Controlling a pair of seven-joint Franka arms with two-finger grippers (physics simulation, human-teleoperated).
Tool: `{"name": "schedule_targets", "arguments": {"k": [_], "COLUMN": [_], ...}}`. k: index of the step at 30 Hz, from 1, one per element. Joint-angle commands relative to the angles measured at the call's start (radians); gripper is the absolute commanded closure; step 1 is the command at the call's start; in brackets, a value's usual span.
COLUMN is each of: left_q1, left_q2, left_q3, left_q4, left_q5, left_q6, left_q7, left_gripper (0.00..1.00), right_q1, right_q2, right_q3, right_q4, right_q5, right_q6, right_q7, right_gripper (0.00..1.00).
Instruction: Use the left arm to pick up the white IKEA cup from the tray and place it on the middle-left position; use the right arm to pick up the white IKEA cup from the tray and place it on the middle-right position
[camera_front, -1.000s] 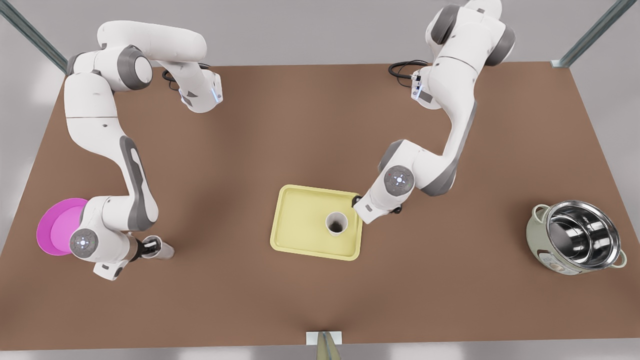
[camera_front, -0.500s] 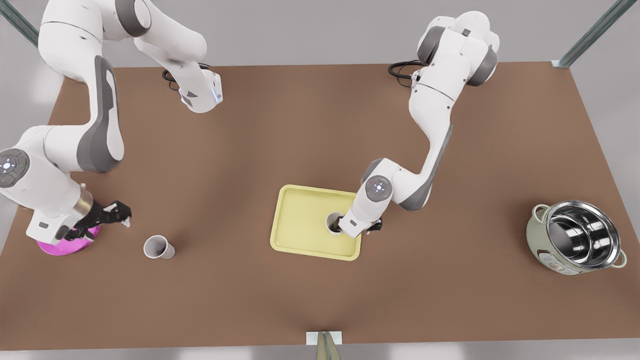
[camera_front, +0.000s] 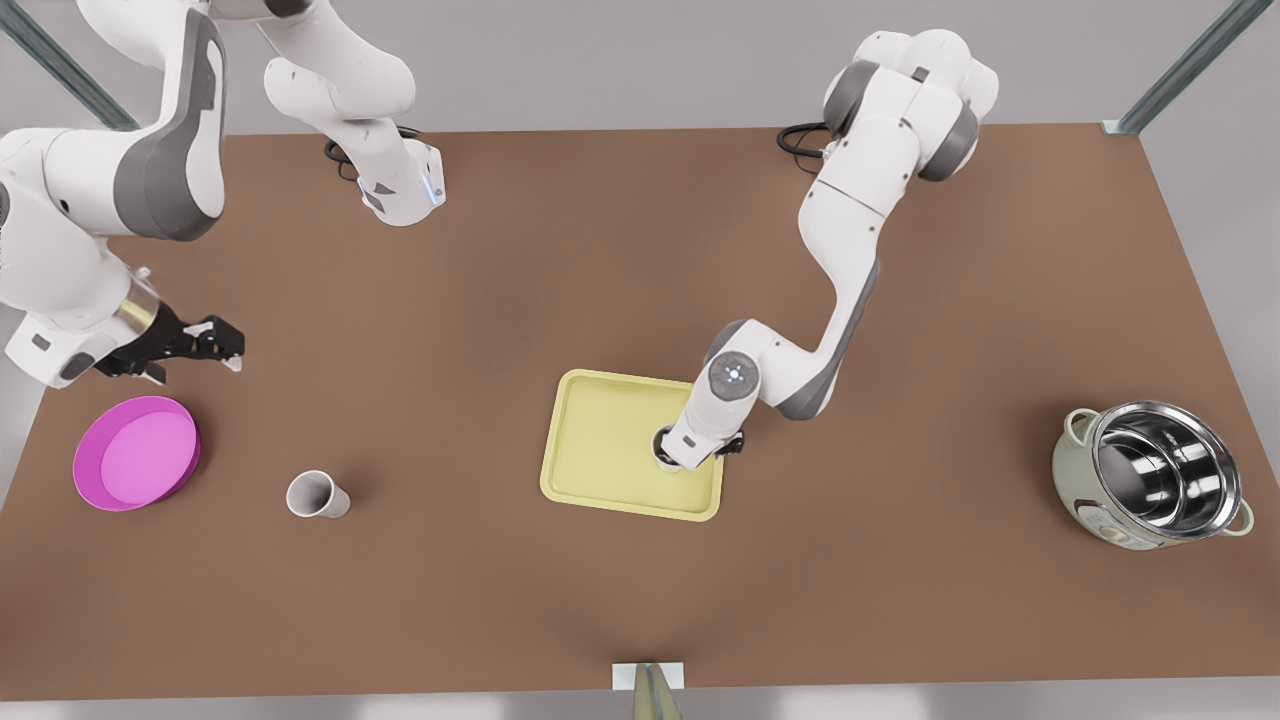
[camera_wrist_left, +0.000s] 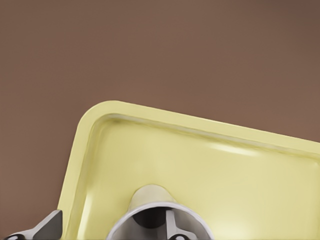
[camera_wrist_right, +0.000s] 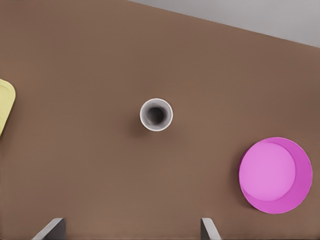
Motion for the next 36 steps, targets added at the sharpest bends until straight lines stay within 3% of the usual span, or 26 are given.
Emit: {"name": "schedule_targets", "arguments": {"k": [1, 7, 10, 15, 18, 21, 24, 28, 31, 36], "left_q1": [-0.002, -0.007, -0.012, -0.010, -0.009, 0.019, 0.212, 0.352, 0.426, 0.450], "left_q2": [0.003, 0.000, -0.002, -0.008, -0.011, -0.034, -0.149, -0.152, -0.134, -0.108], "left_q3": [0.000, 0.000, 0.000, 0.001, 0.003, 0.008, -0.003, 0.000, 0.001, 0.018], "left_q4": [0.001, 0.009, 0.010, 0.010, 0.012, 0.027, 0.015, 0.009, -0.053, -0.059], "left_q5": [0.002, 0.001, 0.001, 0.001, -0.002, -0.005, -0.013, -0.010, -0.002, 0.065], "left_q6": [0.006, 0.003, -0.001, -0.012, -0.015, -0.102, -0.222, -0.248, -0.067, 0.039], "left_q7": [-0.075, -0.101, -0.118, -0.123, -0.124, -0.114, 0.191, 0.420, 0.541, 0.581], "left_gripper": [0.00, 0.51, 0.65, 0.69, 0.86, 0.86, 0.85, 0.85, 0.85, 0.84], "right_q1": [0.009, 0.011, 0.012, 0.011, 0.011, 0.011, 0.011, 0.011, 0.011, 0.011], "right_q2": [0.012, 0.054, 0.055, 0.067, 0.073, 0.073, 0.073, 0.073, 0.073, 0.073], "right_q3": [-0.002, -0.002, 0.001, 0.001, 0.000, -0.002, -0.002, -0.004, -0.004, -0.002], "right_q4": [0.002, 0.039, 0.041, 0.041, 0.048, 0.050, 0.050, 0.050, 0.050, 0.050], "right_q5": [0.006, 0.003, 0.003, 0.003, 0.003, 0.003, 0.003, 0.003, 0.003, 0.003], "right_q6": [-0.010, -0.011, -0.013, -0.024, -0.024, -0.022, -0.019, -0.015, -0.015, -0.013], "right_q7": [0.126, 0.129, 0.151, 0.143, 0.137, 0.137, 0.137, 0.137, 0.137, 0.137], "right_gripper": [0.00, 0.00, 0.00, 0.00, 0.00, 0.00, 0.00, 0.00, 0.00, 0.00]}}
